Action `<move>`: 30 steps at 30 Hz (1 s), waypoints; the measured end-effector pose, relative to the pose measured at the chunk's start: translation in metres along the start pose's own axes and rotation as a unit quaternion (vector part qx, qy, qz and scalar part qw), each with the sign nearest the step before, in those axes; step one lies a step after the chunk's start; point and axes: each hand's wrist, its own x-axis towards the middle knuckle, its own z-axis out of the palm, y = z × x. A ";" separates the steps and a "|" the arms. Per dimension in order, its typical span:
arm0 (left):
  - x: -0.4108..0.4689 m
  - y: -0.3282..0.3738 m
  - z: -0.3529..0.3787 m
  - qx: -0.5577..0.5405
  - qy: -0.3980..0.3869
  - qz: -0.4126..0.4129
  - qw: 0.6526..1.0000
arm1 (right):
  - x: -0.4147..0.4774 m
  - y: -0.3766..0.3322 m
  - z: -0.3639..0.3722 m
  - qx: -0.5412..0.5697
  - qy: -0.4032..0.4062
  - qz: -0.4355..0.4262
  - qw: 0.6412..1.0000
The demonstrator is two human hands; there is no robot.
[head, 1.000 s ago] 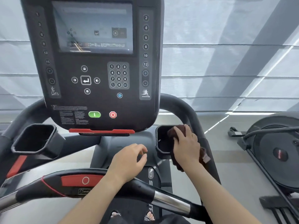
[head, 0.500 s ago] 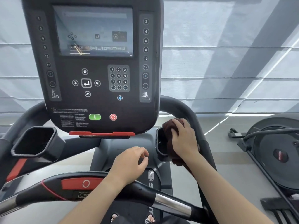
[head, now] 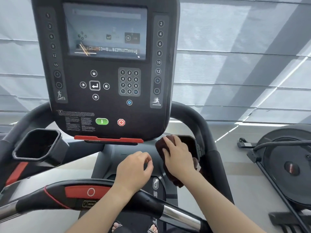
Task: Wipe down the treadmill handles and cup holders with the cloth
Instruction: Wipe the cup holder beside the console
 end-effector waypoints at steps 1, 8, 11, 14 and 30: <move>0.000 0.000 0.000 0.000 0.004 -0.002 1.000 | -0.001 -0.003 0.002 -0.022 -0.001 0.005 1.000; -0.001 0.000 -0.001 -0.001 -0.006 0.006 1.000 | -0.027 0.003 0.007 -0.110 0.011 -0.058 0.992; -0.001 -0.001 -0.001 0.002 -0.014 0.006 1.000 | -0.022 -0.001 0.009 -0.125 0.033 -0.059 0.990; -0.001 -0.003 0.001 0.010 -0.037 0.000 0.999 | -0.010 -0.011 0.014 -0.113 0.022 -0.033 0.993; 0.001 -0.003 0.001 0.012 -0.069 -0.028 0.997 | -0.036 0.040 -0.006 -0.047 0.125 -0.010 0.991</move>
